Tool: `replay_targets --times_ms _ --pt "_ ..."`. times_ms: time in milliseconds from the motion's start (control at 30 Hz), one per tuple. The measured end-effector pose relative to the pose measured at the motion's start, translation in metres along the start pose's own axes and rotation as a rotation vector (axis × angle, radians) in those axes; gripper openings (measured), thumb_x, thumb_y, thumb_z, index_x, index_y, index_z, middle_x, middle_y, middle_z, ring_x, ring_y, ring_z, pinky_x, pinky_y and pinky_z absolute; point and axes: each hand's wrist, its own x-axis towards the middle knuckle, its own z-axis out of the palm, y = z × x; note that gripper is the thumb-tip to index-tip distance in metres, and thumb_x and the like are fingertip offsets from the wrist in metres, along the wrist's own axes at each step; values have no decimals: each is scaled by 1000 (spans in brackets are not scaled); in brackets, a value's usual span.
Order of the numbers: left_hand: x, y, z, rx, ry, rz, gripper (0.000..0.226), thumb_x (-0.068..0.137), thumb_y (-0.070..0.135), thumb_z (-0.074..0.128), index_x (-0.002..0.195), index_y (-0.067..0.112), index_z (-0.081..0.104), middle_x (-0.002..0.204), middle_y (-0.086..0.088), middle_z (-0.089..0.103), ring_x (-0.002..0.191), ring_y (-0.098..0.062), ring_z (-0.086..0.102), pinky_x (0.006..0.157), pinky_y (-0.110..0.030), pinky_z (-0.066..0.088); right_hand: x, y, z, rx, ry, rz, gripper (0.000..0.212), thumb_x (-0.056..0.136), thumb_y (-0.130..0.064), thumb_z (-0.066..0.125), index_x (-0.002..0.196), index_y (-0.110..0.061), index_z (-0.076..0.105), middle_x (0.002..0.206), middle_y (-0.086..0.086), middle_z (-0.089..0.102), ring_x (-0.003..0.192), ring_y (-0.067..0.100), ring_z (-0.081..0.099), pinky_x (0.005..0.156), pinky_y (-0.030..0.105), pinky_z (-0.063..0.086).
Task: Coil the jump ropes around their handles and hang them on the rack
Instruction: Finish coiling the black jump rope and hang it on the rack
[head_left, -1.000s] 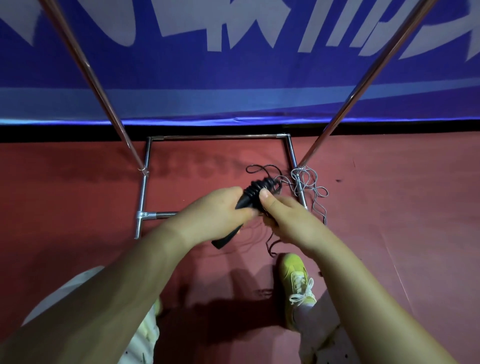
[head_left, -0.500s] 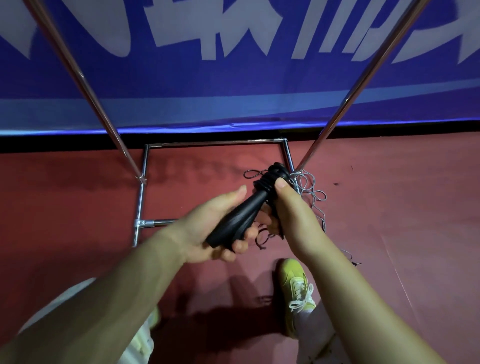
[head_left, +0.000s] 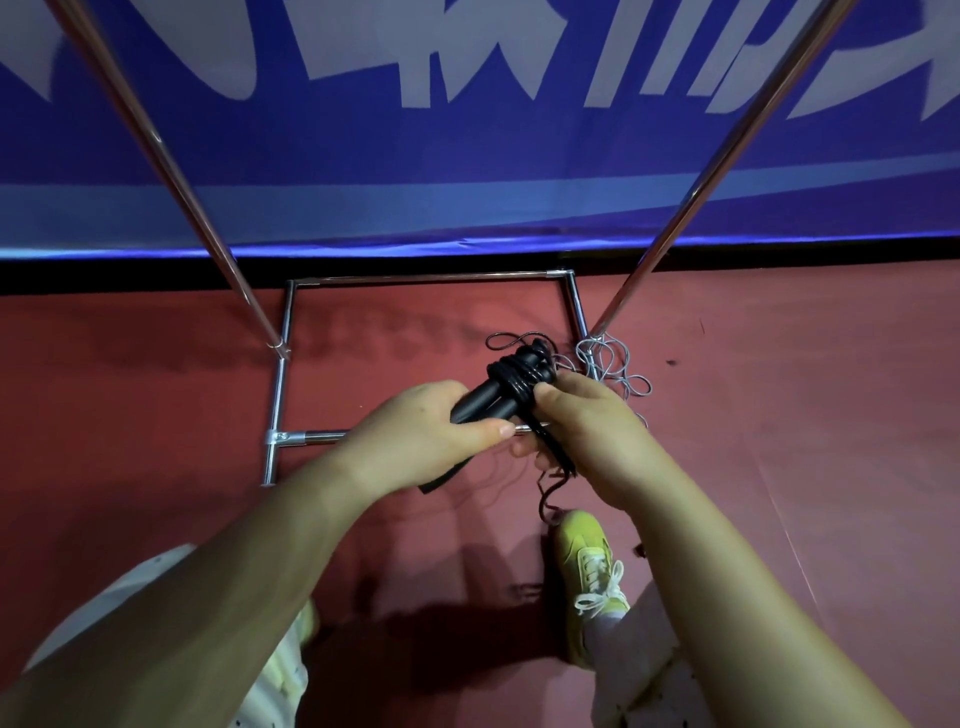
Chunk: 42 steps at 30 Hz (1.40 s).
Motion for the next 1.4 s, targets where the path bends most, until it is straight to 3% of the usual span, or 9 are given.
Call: replay_targets --times_ms 200,367,533,700,767,867,1000,1167,1400 --pt "-1 -2 -1 26 6 -6 42 69 60 69 75 21 55 66 4 57 61 -16 56 57 -33 41 0 5 12 -60 113 -44 24 97 -27 54 116 -13 50 81 5 66 58 17 62 48 25 43" --pt "-3 5 -4 26 52 25 46 70 56 72 75 14 55 67 -3 58 61 -22 56 57 -37 43 -1 3 15 -36 111 -190 19 97 -17 54 116 -15 51 68 -9 61 49 3 55 47 20 38" --pt "-2 3 1 -5 -10 30 45 75 54 68 84 11 60 72 -7 63 65 -23 60 62 -39 46 -2 0 16 -42 107 -269 13 97 -8 53 102 -20 51 77 -5 59 53 -5 55 48 11 40" --pt "-9 4 0 -729 -442 -80 48 73 57 51 98 18 64 85 -6 72 78 -26 69 80 -40 54 -3 -5 5 57 71 -335 14 97 -9 52 111 -11 50 72 -1 55 53 2 50 49 15 40" --pt "-12 6 6 -841 -539 -78 50 76 55 44 100 16 61 78 -5 70 65 -23 66 63 -33 54 -3 -7 1 63 57 -335 19 97 -15 52 115 -6 48 72 2 52 53 5 50 48 17 39" --pt "-12 12 14 -916 -462 -54 42 76 52 47 89 14 59 63 0 56 45 -13 49 44 -21 36 -1 -6 -1 3 69 -294 29 96 -28 52 116 -7 49 78 4 56 57 9 54 53 23 42" --pt "-5 15 16 -748 -295 -41 36 73 48 53 84 14 54 61 -1 46 40 -10 36 41 -19 22 -1 -5 -10 -148 123 -197 28 99 -30 48 121 -13 49 79 -3 64 67 21 62 59 32 46" --pt "1 12 16 -554 -219 -35 40 71 50 53 86 13 54 63 -1 47 41 -12 40 42 -21 26 -1 -3 -14 -249 165 -88 41 98 -39 49 125 -8 48 60 0 63 44 13 52 44 24 38" --pt "8 11 13 -311 -121 40 41 67 56 58 70 16 51 52 4 51 44 -14 46 50 -29 36 -7 -8 -13 -237 203 -157 25 97 -30 51 118 -16 51 53 -11 63 43 10 50 44 19 36"
